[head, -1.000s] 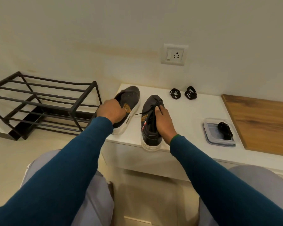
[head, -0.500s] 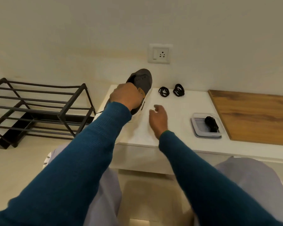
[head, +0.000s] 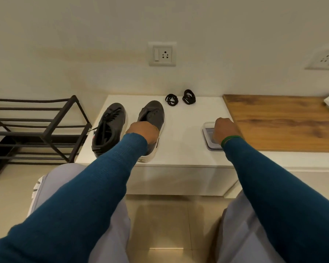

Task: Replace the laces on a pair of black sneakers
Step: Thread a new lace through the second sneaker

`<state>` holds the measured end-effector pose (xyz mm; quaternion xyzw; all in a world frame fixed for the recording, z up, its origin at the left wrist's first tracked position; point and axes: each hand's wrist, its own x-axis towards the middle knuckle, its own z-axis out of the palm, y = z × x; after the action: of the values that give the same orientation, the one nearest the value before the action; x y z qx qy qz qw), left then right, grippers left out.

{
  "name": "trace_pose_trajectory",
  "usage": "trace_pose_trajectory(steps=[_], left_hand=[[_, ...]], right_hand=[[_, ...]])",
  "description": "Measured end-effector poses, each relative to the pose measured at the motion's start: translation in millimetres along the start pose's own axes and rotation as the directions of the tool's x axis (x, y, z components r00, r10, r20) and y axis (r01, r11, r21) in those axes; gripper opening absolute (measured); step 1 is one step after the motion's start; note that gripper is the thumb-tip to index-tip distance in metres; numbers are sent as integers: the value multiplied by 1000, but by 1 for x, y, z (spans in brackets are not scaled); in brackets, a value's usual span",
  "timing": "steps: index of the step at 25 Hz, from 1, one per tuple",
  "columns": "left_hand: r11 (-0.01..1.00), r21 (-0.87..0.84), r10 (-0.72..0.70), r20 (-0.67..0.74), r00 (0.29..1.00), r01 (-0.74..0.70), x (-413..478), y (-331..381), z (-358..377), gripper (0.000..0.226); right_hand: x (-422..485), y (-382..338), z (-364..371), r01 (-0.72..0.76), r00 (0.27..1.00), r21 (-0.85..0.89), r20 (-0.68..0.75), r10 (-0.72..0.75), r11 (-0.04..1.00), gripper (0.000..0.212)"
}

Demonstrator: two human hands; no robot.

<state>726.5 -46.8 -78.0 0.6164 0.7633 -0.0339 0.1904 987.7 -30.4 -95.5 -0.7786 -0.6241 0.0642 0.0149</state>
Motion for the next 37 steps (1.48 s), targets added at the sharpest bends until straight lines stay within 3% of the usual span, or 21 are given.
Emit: trace_pose_trajectory(steps=[5,8,10,12,13,15,16,18,20,21,22,23,24,26,27,29,31,32,34,35,37], left_hand=[[999,23,-26,15,1000,25,-2,7,-2,40],[1000,27,-13,3,1000,13,-7,8,-5,39],[1000,5,-2,-4,1000,2,-9,5,-7,35],[1000,4,8,14,1000,-8,-13,2,-8,32],[999,25,20,35,999,-21,-15,1,-9,33],[997,65,29,74,997,-34,-20,0,-9,38],[996,84,29,53,998,-34,-23,-1,-12,41],[987,156,69,-159,985,-44,-27,-2,-22,44],[978,57,208,-405,890,-203,-25,-2,-30,39],[930,-102,281,-418,864,-352,-21,0,-32,37],[827,-303,362,-359,860,-474,-19,2,-34,42],[707,-482,444,-269,855,-518,-19,5,-33,52],[647,-567,511,-174,842,-510,-18,9,-30,61],[653,-550,591,-60,804,-521,-14,18,-20,63],[645,-549,599,-69,798,-532,-11,22,-15,55],[553,-678,552,-138,822,-485,-2,28,-13,31],[461,-834,437,-83,896,-302,5,29,-20,15],[486,-843,379,-36,925,-232,8,27,-22,14],[706,-666,271,-56,961,-238,14,21,-24,17],[791,-556,245,-94,965,-256,15,20,-24,18],[867,-403,245,-168,955,-294,13,20,-24,16]], right_hand=[[5,3,6,-54,998,57,16,53,997,33],[7,3,3,-46,999,101,-10,47,994,24],[11,3,-12,-55,995,197,-69,70,979,12],[13,-2,-39,-32,986,420,-136,98,907,7],[11,-6,-53,7,986,594,-140,94,805,4],[2,-20,-74,51,999,910,-54,-3,412,8],[-3,-29,-79,18,997,980,-2,-79,198,11],[-7,-48,-79,-89,982,995,81,-172,-40,17],[-6,-65,-75,-160,968,977,128,-214,-138,25],[-4,-71,-74,-180,963,967,136,-234,-178,29],[-3,-75,-75,-188,956,959,129,-262,-213,32],[-2,-79,-75,-191,950,950,115,-290,-247,32],[-1,-84,-76,-190,946,940,97,-310,-284,31],[3,-91,-77,-182,946,913,61,-319,-366,30],[6,-95,-76,-175,950,903,49,-310,-392,29],[10,-100,-68,-150,960,917,46,-275,-371,25],[14,-103,-54,-119,975,968,73,-210,-219,17],[16,-102,-44,-105,980,991,89,-178,-87,13],[20,-97,-25,-103,978,962,144,-150,253,8],[21,-94,-18,-99,971,895,182,-154,435,9],[23,-90,-12,-15,952,684,232,-199,729,15]])
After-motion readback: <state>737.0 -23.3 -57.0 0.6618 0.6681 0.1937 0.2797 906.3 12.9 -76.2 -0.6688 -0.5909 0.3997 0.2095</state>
